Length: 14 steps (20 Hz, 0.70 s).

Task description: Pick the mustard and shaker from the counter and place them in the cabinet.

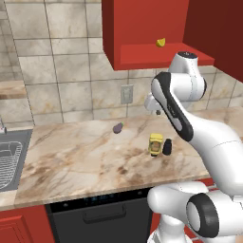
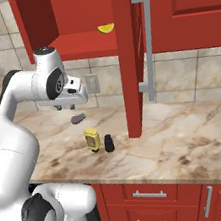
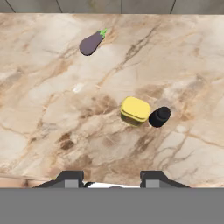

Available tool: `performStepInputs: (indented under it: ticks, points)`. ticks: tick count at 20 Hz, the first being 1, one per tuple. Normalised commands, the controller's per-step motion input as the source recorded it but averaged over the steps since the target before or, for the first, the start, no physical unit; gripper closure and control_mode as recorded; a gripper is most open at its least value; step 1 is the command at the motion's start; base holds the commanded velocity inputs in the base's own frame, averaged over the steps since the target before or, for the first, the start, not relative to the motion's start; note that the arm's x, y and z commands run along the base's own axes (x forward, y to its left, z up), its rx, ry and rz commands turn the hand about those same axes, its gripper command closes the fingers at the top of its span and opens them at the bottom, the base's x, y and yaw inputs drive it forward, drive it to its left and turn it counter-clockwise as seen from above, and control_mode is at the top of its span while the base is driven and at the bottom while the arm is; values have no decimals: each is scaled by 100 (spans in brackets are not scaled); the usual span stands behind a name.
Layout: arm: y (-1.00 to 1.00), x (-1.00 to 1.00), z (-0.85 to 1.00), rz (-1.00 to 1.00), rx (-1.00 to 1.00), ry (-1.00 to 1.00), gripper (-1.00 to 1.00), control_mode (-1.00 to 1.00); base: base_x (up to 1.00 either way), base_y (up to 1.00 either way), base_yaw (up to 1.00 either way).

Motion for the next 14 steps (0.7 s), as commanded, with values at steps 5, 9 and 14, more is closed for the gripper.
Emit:
performStepInputs:
  ticks: [5, 9, 14]
  points:
    - [-2, -2, -7, 0, 0, 0, -100, -100, 0, 0, 0]
    - [-11, 0, -32, 4, -3, -1, -100, -100, 0, 0, 0]
    - [-42, 0, -34, 10, -1, -3, -100, -100, 0, 0, 0]
